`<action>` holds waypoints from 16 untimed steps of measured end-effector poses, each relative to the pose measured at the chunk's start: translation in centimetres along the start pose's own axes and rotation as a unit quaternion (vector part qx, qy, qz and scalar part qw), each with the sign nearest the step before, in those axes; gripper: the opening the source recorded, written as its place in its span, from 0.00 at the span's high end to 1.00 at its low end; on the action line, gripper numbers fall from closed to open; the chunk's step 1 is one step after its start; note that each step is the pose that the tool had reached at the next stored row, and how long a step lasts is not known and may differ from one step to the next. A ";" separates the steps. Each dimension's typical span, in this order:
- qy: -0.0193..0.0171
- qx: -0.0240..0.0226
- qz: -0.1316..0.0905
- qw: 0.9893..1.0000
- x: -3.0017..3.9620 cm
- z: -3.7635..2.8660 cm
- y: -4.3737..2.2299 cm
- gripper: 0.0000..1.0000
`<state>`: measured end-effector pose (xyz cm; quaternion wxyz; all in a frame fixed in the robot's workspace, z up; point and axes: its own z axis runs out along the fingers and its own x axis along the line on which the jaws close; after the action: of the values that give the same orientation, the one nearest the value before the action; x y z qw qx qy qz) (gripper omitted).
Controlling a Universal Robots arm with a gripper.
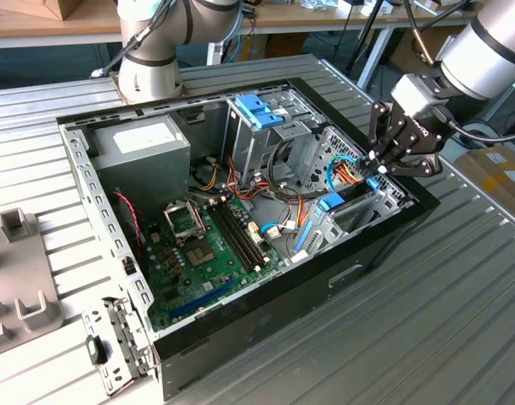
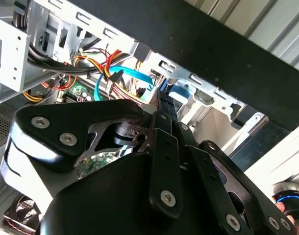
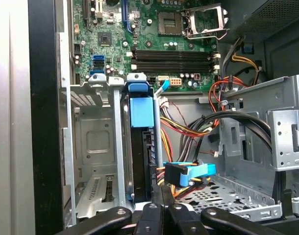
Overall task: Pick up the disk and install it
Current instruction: 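Insert the first disk wire, then insert the second disk wire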
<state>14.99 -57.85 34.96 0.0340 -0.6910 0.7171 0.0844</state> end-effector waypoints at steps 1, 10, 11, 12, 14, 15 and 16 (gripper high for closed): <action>0.000 0.000 0.000 1.000 0.00 0.00 -0.07 0.90; 0.002 -0.002 0.000 1.000 -0.10 -0.43 -0.93 0.90; 0.002 -0.002 0.000 1.000 -0.10 -0.43 -0.94 0.90; 0.002 -0.002 0.000 1.000 -0.10 -0.43 -0.95 0.90; 0.002 -0.002 0.000 1.000 -0.10 -0.43 -0.97 0.90; 0.002 -0.002 0.000 1.000 -0.10 -0.43 -0.97 0.90; 0.002 -0.002 0.000 1.000 -0.10 -0.43 -0.98 0.90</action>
<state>15.99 -57.85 35.32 0.0315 -0.6909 0.7173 0.0844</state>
